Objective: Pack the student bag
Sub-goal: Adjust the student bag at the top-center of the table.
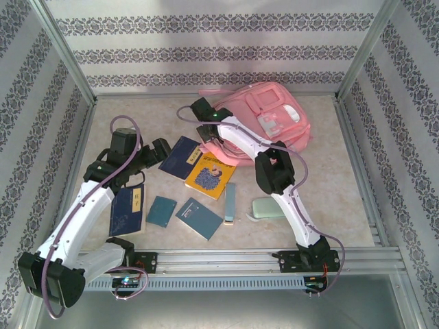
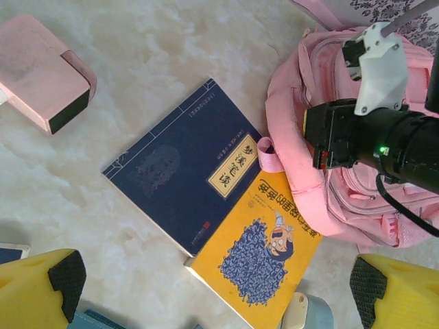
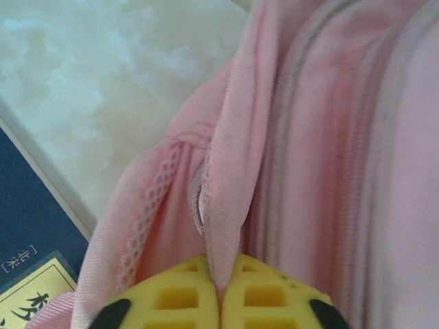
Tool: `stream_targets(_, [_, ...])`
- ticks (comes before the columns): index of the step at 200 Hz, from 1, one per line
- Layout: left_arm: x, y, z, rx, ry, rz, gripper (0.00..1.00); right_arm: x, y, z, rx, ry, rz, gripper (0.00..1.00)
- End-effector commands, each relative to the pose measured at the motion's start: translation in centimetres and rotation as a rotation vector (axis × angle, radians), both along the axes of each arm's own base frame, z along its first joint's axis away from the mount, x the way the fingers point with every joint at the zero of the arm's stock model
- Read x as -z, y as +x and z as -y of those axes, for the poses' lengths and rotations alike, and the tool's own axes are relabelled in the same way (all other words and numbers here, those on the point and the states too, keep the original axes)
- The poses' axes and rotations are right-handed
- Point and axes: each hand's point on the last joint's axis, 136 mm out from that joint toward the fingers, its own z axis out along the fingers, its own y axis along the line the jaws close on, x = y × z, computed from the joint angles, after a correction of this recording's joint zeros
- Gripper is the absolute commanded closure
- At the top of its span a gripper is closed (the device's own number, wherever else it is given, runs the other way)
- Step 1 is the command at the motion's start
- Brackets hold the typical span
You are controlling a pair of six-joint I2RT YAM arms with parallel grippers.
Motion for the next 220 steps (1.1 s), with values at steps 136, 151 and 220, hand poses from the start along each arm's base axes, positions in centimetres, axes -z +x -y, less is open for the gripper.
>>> stream_targets(136, [0.9,1.8,1.9,0.009,-0.147,-0.069,0.01,-26.0,-13.3,-1.0,-0.933,-0.021,0.731,1.00])
stream_targets(151, [1.3,2.1,2.2,0.011,-0.174,-0.085,0.01,-25.6,-15.1,-0.4,-1.020,-0.079,0.765,1.00])
stream_targets(220, [-0.3,3.8,2.9,0.074,-0.150,-0.003,0.07,-18.6,-18.0,6.8,-1.088,-0.295,0.606,0.99])
